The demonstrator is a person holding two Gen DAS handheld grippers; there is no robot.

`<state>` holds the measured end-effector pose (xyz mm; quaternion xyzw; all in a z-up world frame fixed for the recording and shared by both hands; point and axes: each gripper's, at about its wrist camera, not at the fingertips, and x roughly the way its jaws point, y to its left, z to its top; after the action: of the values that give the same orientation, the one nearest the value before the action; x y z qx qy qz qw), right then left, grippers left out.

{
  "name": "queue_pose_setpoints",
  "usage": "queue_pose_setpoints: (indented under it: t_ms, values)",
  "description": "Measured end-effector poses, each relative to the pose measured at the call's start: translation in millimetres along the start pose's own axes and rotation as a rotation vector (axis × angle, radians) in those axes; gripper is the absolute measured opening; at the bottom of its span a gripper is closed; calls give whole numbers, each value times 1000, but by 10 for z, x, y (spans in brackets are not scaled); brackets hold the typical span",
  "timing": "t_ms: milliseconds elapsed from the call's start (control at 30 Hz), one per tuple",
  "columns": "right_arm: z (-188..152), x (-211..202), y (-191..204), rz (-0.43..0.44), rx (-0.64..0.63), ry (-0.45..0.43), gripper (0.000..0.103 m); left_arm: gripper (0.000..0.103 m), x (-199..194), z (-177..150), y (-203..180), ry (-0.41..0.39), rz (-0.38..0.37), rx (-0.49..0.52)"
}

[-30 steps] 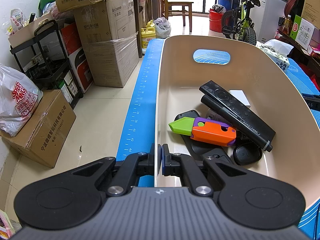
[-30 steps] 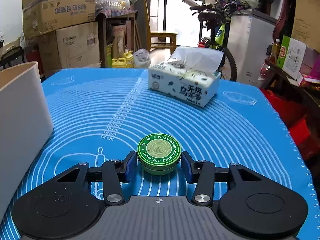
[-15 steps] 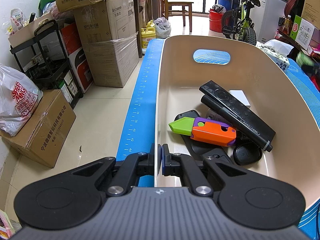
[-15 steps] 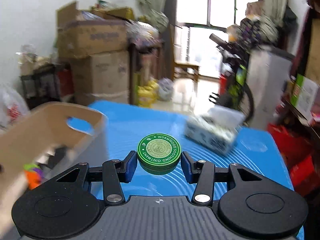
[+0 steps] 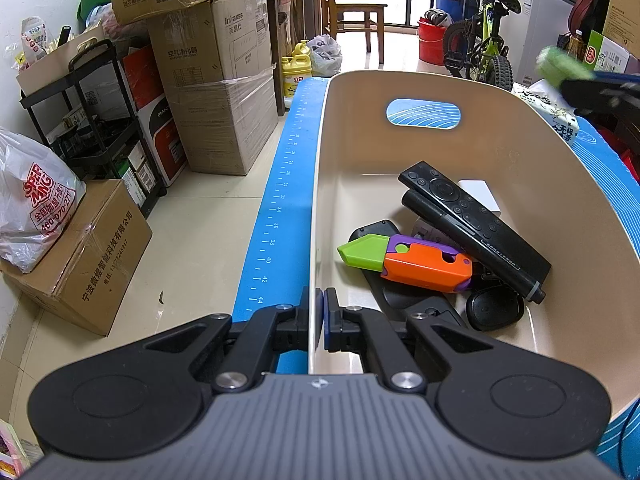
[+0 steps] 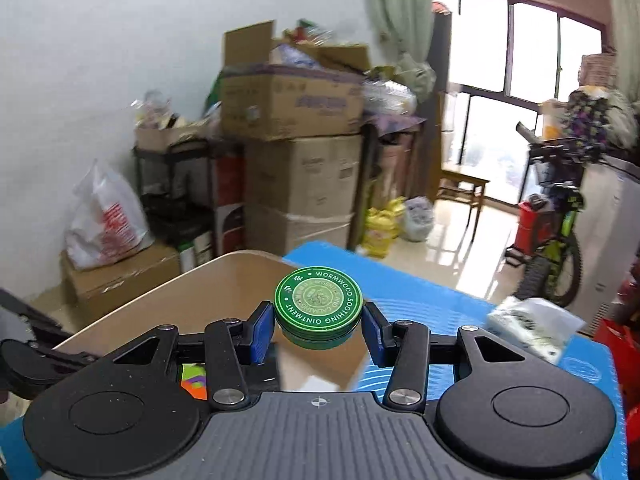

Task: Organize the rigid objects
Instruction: 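Carry the green tin into the basket and open the right gripper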

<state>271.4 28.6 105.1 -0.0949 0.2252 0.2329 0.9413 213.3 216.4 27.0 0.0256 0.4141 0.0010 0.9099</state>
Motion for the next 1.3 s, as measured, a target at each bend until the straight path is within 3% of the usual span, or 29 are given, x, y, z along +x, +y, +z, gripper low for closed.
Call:
queue_pose_setpoints:
  t_ms: [133,433,867,967,1067,1200,1300]
  values:
    - [34,178,327,43,-53,60,52,5,0,0,0,0,0,0]
    - [-73,653,846,123,-118,296,52,5,1,0,-1,0,0,0]
    - [-215,1004,1008,134,-164,538,52,5,-6,16,17,0,2,-1]
    - [-219,999,1007,136,-170,550,52,5,-9,19,21,1,2,0]
    - [-207,1016,1016,127,-180,562,60,5,-6,16,17,1,2,-1]
    - [-173,957,1010,115,-163,511,80,5,-6,15,16,0,2,0]
    - [-138,879,998,92,-158,476,82,5,-1,23,25,1,0,-2]
